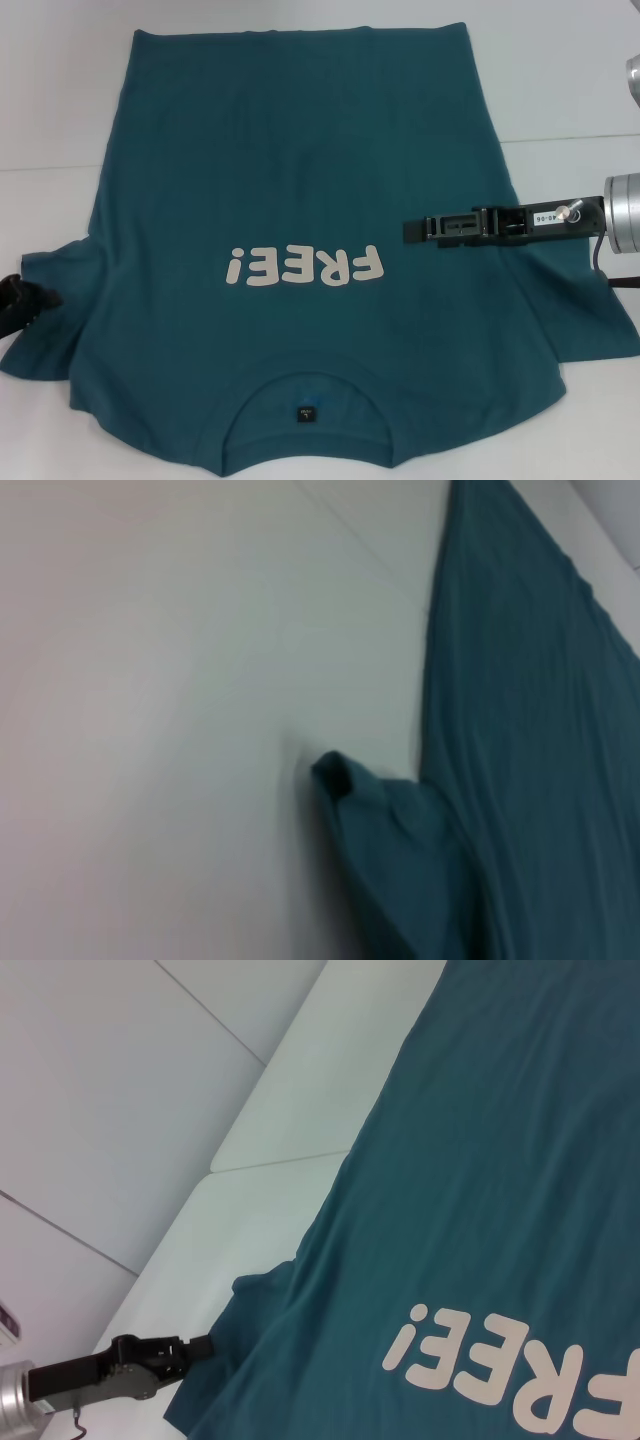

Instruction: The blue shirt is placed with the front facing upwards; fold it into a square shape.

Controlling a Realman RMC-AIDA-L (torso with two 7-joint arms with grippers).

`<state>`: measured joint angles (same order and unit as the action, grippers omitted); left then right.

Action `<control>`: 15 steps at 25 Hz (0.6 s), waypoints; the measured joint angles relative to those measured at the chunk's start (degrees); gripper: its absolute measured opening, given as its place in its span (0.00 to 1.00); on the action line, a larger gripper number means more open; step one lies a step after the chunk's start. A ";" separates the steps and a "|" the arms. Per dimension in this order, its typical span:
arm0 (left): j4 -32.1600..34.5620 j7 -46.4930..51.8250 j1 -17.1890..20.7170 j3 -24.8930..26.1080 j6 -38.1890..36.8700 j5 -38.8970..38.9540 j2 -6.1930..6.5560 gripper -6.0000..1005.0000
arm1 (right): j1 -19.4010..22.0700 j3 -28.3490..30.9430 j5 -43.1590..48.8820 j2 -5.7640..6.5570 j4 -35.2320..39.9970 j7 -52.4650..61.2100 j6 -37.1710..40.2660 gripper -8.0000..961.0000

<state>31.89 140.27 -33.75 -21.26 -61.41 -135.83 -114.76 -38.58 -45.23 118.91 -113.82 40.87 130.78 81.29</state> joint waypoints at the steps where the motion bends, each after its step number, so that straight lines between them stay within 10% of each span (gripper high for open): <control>1: 0.02 0.00 0.02 0.00 0.05 -0.19 -0.02 0.29 | 0.00 0.00 0.00 0.00 0.00 0.00 0.00 0.96; 7: 0.13 0.00 0.13 -0.01 0.03 -0.56 -0.10 0.06 | 0.00 -0.03 0.00 0.00 0.00 0.00 0.10 0.96; 15: 0.18 -0.69 -0.16 1.71 -2.19 -0.24 0.46 0.05 | 0.02 -0.03 0.00 0.01 0.00 0.00 0.22 0.96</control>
<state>32.08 139.58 -33.91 -19.56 -63.59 -136.07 -114.30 -38.56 -45.27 118.91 -113.82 40.87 130.78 81.52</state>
